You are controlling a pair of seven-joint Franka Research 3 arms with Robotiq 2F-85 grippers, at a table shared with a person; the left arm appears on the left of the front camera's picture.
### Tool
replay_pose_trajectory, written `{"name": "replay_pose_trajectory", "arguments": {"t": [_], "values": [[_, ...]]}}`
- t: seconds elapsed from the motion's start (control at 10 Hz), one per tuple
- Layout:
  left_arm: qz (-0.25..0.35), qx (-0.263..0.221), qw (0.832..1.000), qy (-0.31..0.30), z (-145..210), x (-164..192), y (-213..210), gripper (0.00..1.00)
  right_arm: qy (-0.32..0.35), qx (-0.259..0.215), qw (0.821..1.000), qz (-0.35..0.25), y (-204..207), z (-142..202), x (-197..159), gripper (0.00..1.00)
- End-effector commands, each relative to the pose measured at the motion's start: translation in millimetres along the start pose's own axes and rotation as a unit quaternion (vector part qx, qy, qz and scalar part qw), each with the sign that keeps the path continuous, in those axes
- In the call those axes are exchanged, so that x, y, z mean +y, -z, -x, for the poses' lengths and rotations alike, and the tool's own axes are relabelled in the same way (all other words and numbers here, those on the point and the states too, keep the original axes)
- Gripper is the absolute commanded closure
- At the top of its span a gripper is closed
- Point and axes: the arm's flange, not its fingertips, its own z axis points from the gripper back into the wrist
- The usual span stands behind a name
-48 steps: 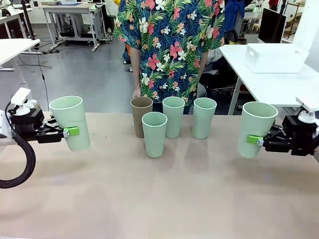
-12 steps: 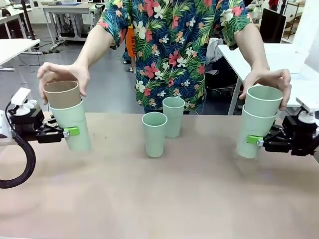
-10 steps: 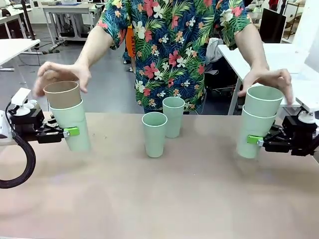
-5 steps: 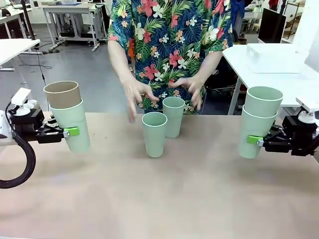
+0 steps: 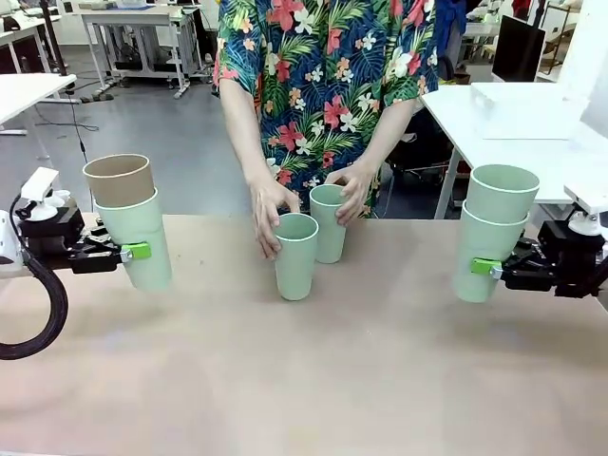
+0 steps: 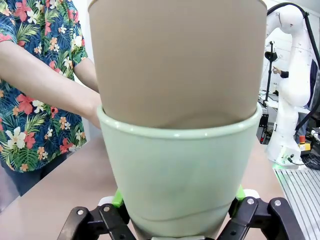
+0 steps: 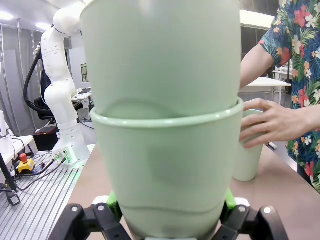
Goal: Stack the cups and store them in the basket.
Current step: Place the stack of Reusable plastic cups into the Pantry Basket.
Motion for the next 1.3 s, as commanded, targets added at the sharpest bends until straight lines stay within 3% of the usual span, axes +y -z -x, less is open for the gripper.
{"name": "replay_pose_trajectory", "arguments": {"t": [0.0,1.2], "values": [[0.001,-0.001,1.0,0.004,-3.8,-0.5,0.5,0.13,-0.003,0.0,1.0,0.002,-0.6,-2.9,-0.2,0.15],[0.001,-0.001,1.0,0.004,-3.8,-0.5,0.5,0.13,-0.003,0.0,1.0,0.002,-0.6,-2.9,-0.2,0.15]]}}
